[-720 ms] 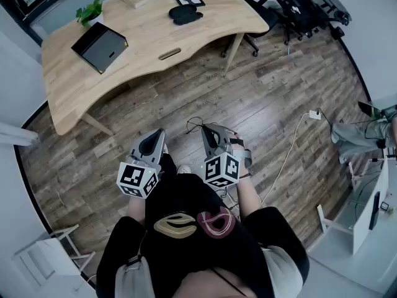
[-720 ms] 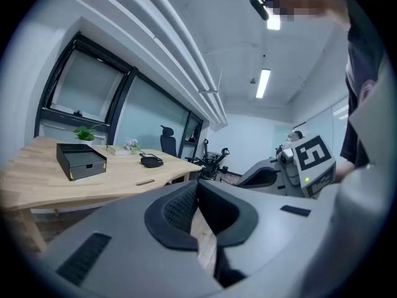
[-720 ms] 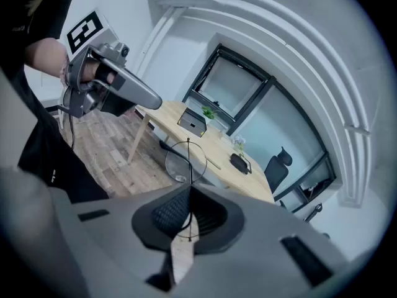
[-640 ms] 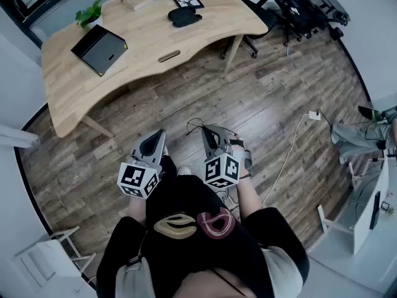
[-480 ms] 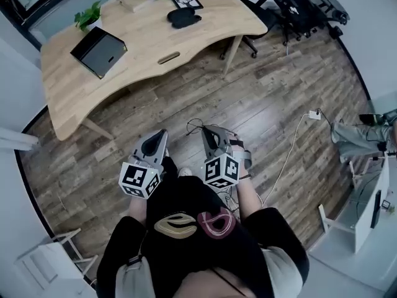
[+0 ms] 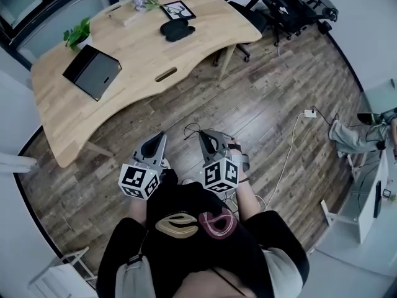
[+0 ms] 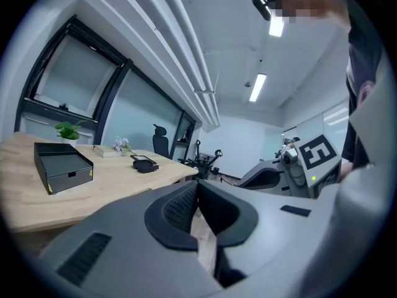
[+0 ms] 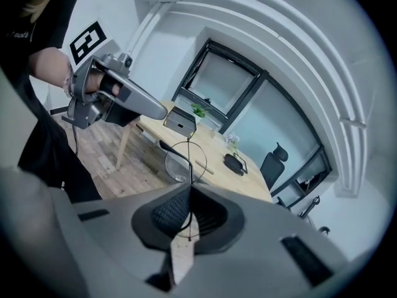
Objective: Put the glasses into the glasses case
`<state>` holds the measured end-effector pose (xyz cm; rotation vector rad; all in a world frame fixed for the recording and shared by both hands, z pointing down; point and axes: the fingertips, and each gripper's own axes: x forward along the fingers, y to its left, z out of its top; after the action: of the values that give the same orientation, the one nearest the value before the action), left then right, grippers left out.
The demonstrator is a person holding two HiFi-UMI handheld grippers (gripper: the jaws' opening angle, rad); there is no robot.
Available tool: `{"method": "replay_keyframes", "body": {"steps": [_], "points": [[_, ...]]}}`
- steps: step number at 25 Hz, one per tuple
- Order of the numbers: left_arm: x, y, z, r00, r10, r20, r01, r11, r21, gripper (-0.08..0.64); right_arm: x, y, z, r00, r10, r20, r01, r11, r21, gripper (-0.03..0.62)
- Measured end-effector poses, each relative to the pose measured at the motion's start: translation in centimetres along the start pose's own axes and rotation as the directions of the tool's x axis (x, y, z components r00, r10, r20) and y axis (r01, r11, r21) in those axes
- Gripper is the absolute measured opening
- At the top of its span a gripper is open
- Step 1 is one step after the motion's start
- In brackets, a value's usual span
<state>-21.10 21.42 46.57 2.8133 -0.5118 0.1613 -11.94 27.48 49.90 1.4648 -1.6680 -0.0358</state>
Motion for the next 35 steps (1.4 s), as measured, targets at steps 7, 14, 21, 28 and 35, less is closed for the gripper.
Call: {"method": "replay_keyframes", "body": {"steps": [7, 14, 21, 28, 35], "points": [[2.9, 5.9, 2.0, 0.999, -0.044, 0.003, 0.044, 0.999, 0.007, 0.017, 5.1, -1.8, 2.6, 1.0, -0.018, -0.025, 0.019, 1.0, 0.017, 0.013], [4.6, 9.8, 2.9, 0.996, -0.084, -0.016, 0.084, 0.996, -0.003, 0.017, 8.0, -2.6, 4.1, 0.997, -0.037, -0.067, 0.04, 0.998, 0.041, 0.013], [6.0, 10.6, 3.2, 0.991, -0.13, -0.037, 0.13, 0.991, 0.001, 0.017, 9.2, -3.0, 3.8, 0.994, -0.046, -0.101, 0.053, 0.997, 0.062, 0.013], [6.6, 11.4, 3.6, 0.992, -0.124, -0.035, 0.124, 0.992, -0.007, 0.017, 10.1, -3.5, 3.8, 0.993, -0.043, -0.11, 0.047, 0.998, 0.041, 0.013], [7.0, 12.5, 3.4, 0.994, -0.095, -0.058, 0.094, 0.995, -0.027, 0.017, 11.7, -4.0, 3.9, 0.996, -0.016, -0.088, 0.02, 0.999, 0.048, 0.013]]}}
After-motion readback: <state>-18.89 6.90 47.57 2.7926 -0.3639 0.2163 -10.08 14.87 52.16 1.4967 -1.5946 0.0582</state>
